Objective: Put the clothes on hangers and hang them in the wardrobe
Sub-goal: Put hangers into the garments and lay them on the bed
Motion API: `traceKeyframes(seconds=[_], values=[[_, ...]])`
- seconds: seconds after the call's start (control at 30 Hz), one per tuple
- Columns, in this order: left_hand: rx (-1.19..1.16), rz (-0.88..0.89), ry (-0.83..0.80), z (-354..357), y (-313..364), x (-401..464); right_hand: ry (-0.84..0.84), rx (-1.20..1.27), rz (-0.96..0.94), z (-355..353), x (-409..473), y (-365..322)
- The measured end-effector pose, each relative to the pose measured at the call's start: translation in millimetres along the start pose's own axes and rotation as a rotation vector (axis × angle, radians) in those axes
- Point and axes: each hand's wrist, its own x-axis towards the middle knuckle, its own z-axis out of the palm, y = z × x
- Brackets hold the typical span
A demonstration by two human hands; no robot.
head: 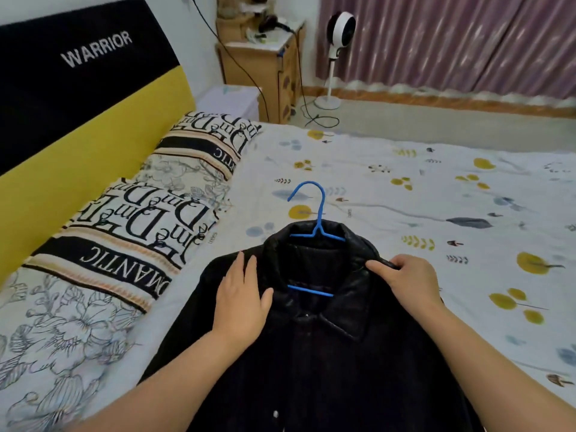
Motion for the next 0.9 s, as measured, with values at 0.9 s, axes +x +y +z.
traceKeyframes(seconds=[0.9], values=[[0.198,-0.207,-0.842,228.8,-88.0,89.2,-0.698,-0.626,0.124,230.3,62.3,137.2]])
